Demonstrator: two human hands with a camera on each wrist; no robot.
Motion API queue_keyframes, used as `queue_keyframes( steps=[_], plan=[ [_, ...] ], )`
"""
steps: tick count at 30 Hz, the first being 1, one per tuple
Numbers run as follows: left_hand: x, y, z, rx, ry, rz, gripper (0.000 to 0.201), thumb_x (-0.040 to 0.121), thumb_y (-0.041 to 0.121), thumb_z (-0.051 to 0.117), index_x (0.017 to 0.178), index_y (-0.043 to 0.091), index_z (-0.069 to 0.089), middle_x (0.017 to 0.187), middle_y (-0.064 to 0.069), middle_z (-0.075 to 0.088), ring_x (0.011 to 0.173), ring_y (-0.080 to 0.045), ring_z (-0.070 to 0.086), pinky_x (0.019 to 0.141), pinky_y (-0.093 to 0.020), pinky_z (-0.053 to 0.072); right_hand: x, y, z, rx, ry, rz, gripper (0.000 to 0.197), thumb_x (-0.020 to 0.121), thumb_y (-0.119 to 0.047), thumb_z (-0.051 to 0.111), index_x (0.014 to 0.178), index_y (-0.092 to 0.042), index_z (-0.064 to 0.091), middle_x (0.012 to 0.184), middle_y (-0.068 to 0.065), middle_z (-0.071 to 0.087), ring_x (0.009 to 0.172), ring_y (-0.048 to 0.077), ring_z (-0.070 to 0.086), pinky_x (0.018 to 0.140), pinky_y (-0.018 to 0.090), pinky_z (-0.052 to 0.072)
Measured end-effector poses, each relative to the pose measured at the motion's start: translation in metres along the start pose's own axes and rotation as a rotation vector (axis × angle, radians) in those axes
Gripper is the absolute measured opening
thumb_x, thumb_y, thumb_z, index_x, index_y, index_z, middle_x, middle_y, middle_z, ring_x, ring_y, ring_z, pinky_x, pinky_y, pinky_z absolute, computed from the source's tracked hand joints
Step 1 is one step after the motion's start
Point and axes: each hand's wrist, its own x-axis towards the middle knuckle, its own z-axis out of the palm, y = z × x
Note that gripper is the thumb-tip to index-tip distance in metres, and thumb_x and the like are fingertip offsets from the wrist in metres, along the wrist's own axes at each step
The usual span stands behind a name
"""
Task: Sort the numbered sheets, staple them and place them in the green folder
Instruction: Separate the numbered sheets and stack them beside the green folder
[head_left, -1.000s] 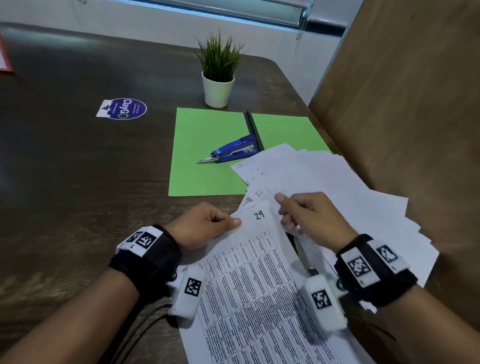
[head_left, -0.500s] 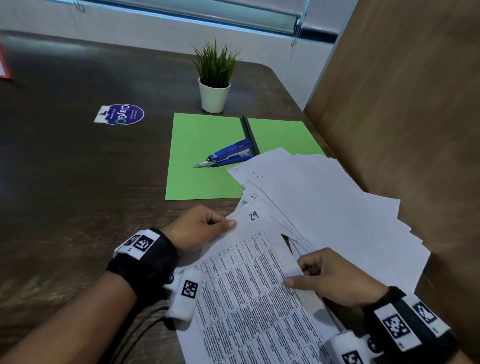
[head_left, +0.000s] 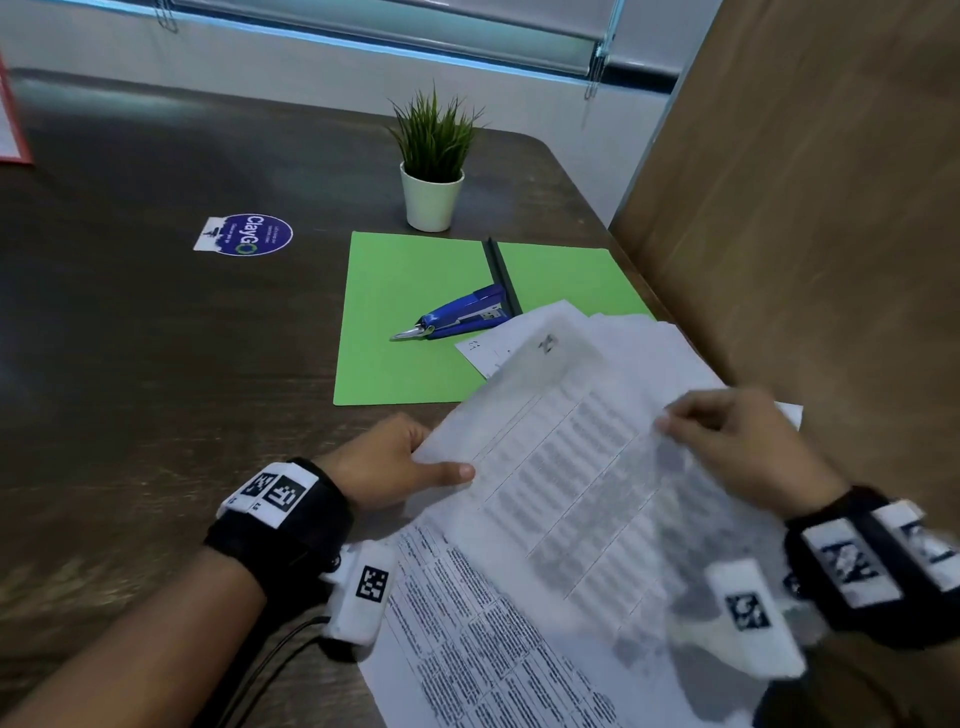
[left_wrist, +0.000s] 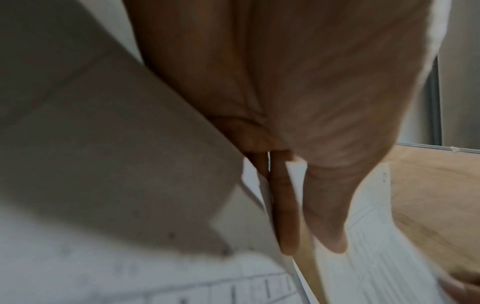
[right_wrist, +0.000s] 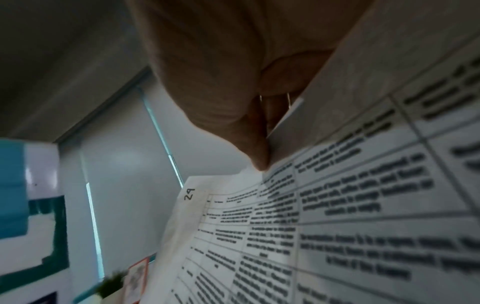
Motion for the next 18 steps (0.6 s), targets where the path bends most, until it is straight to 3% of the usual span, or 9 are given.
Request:
queue_keyframes(
  steps=[3, 6, 8, 9, 10, 12, 13, 15, 18],
  plan=[
    [0.005, -0.003, 0.002, 0.016, -0.019, 0.063, 0.008, 0.087, 0.031, 0.077, 0.088, 0.025, 0.082, 0.088, 0.01, 0.079, 0.085, -0.008, 0.074, 0.082, -0.027, 0.055, 0.023, -0.026, -0.064, -0.21, 0.161, -0.087, 0.016, 0.09, -0.013, 0.071, 0.077, -0.02, 0.073, 0.056, -0.015, 0.068, 0.049, -0.006, 0.055, 0.048, 0.007, 0.04],
    [0.008, -0.007, 0.001, 0.054, -0.005, 0.094, 0.009, 0.088, 0.022, 0.077, 0.093, 0.027, 0.082, 0.094, 0.014, 0.079, 0.096, -0.007, 0.073, 0.097, -0.032, 0.054, 0.037, -0.049, -0.11, -0.303, 0.273, -0.11, 0.011, 0.09, -0.032, 0.07, 0.079, -0.03, 0.072, 0.053, -0.026, 0.062, 0.043, -0.005, 0.056, 0.041, 0.01, 0.041],
    [0.009, -0.009, 0.0, 0.068, -0.013, 0.097, 0.013, 0.088, 0.019, 0.077, 0.092, 0.03, 0.081, 0.094, 0.016, 0.078, 0.096, -0.002, 0.071, 0.1, -0.031, 0.053, 0.045, -0.048, -0.133, -0.368, 0.342, -0.137, 0.022, 0.085, -0.059, 0.064, 0.075, -0.04, 0.068, 0.055, -0.019, 0.063, 0.046, 0.002, 0.057, 0.052, 0.028, 0.054],
    [0.01, -0.01, 0.001, 0.073, -0.017, 0.099, 0.015, 0.088, 0.018, 0.076, 0.091, 0.032, 0.08, 0.095, 0.017, 0.078, 0.096, -0.001, 0.071, 0.101, -0.032, 0.052, 0.049, -0.045, -0.141, -0.446, 0.391, -0.178, 0.025, 0.083, -0.065, 0.061, 0.074, -0.042, 0.067, 0.06, -0.015, 0.064, 0.053, 0.005, 0.06, 0.063, 0.039, 0.059],
    [0.01, -0.011, 0.0, 0.076, -0.02, 0.103, 0.017, 0.089, 0.017, 0.076, 0.09, 0.034, 0.08, 0.095, 0.018, 0.078, 0.096, -0.001, 0.07, 0.101, -0.032, 0.052, 0.051, -0.044, -0.144, -0.522, 0.419, -0.218, 0.022, 0.084, -0.062, 0.059, 0.076, -0.043, 0.067, 0.067, -0.011, 0.067, 0.063, 0.014, 0.064, 0.072, 0.048, 0.059],
    [0.011, -0.012, 0.0, 0.086, -0.015, 0.11, 0.021, 0.089, 0.017, 0.076, 0.088, 0.038, 0.08, 0.095, 0.019, 0.077, 0.097, -0.001, 0.07, 0.101, -0.033, 0.052, 0.046, -0.063, -0.128, -0.592, 0.471, -0.252, 0.022, 0.083, -0.053, 0.054, 0.094, -0.039, 0.067, 0.079, 0.004, 0.072, 0.073, 0.031, 0.068, 0.075, 0.052, 0.058],
    [0.011, -0.012, 0.0, 0.088, -0.014, 0.113, 0.023, 0.089, 0.017, 0.075, 0.088, 0.039, 0.08, 0.095, 0.019, 0.077, 0.097, -0.003, 0.071, 0.101, -0.034, 0.052, 0.041, -0.073, -0.116, -0.63, 0.482, -0.264, 0.026, 0.082, -0.049, 0.055, 0.098, -0.033, 0.068, 0.079, 0.01, 0.072, 0.071, 0.036, 0.067, 0.07, 0.051, 0.058],
    [0.011, -0.012, 0.0, 0.092, -0.016, 0.114, 0.025, 0.091, 0.016, 0.074, 0.088, 0.04, 0.08, 0.095, 0.018, 0.077, 0.097, -0.006, 0.071, 0.1, -0.035, 0.053, 0.029, -0.085, -0.087, -0.77, 0.419, -0.292, 0.022, 0.085, -0.037, 0.061, 0.089, -0.02, 0.074, 0.074, 0.014, 0.07, 0.066, 0.039, 0.065, 0.061, 0.042, 0.056],
    [0.011, -0.012, 0.0, 0.079, -0.025, 0.106, 0.022, 0.091, 0.014, 0.073, 0.092, 0.034, 0.081, 0.096, 0.017, 0.078, 0.098, -0.006, 0.071, 0.101, -0.034, 0.053, 0.011, -0.077, -0.029, -0.871, 0.292, -0.252, 0.016, 0.087, -0.026, 0.062, 0.08, -0.018, 0.075, 0.075, 0.012, 0.069, 0.067, 0.039, 0.063, 0.055, 0.03, 0.042]
  ],
)
